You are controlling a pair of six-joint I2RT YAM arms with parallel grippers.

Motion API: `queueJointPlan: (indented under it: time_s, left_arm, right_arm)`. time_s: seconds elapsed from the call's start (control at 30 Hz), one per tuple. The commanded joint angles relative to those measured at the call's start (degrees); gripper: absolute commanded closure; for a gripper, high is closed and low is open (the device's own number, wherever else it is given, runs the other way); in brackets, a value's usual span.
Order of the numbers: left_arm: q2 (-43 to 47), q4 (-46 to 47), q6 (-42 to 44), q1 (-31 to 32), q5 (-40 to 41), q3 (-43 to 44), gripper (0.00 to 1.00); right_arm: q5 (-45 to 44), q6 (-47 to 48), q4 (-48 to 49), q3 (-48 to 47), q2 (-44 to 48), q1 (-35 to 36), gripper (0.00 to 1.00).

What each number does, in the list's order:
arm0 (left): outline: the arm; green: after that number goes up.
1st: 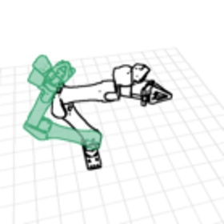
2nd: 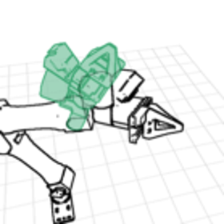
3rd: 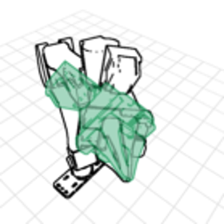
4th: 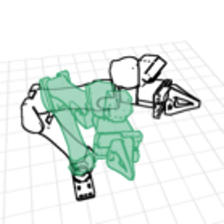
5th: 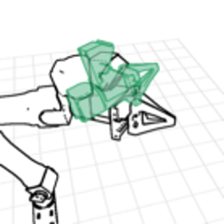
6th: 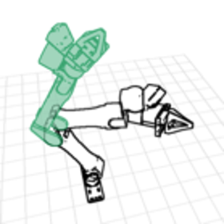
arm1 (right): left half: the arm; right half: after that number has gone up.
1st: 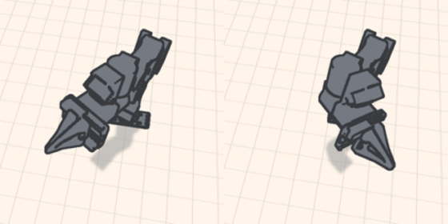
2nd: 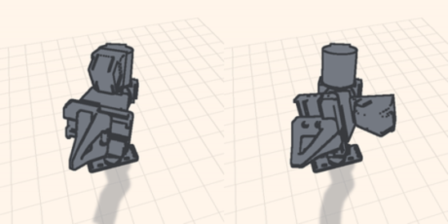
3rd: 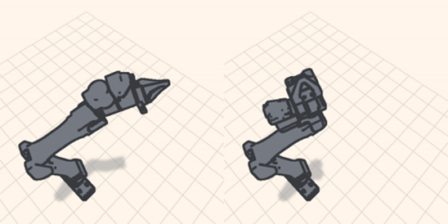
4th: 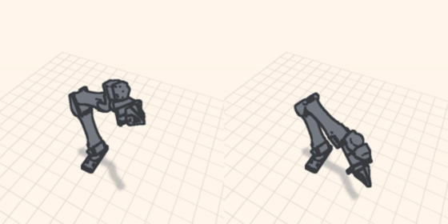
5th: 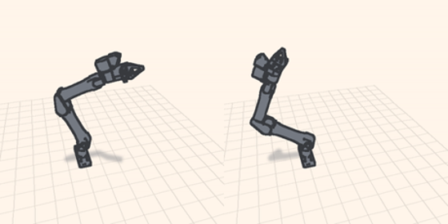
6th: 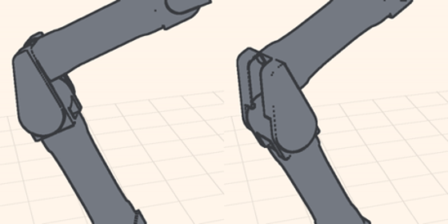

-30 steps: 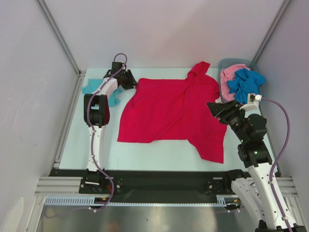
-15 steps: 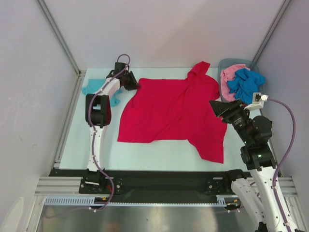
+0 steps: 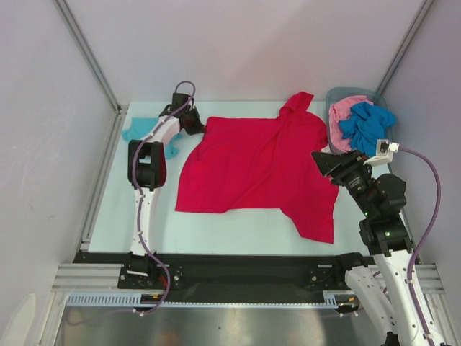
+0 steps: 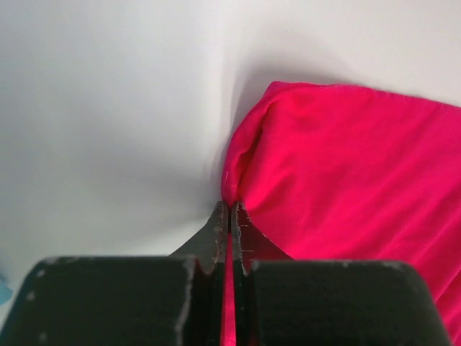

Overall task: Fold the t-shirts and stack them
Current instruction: Flatten the tshirt out

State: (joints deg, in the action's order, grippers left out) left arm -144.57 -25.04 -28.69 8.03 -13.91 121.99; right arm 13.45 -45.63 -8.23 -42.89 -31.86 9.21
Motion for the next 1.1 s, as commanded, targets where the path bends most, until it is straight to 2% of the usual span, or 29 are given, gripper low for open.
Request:
queueJointPlan:
  time_s: [0.0, 0.43, 1.07]
  left_arm:
    - [1.75, -0.45, 1.44, 0.23, 2.66, -0.53, 1.00]
    - [7.99, 0.60, 4.60, 0.41, 11.10, -5.80, 1.00]
    - [9.31, -0.89, 7.15, 0.41, 13.73, -4.84, 0.98]
  right_arm:
    - [0.79, -0.43, 0.85, -1.58, 0.65, 0.28, 0.40]
    - [1.75, -1.66, 3.83, 1.67, 0.39, 0.37, 0.41]
    - [2.81, -1.92, 5.24, 3.70, 0.57, 0.37, 0.42]
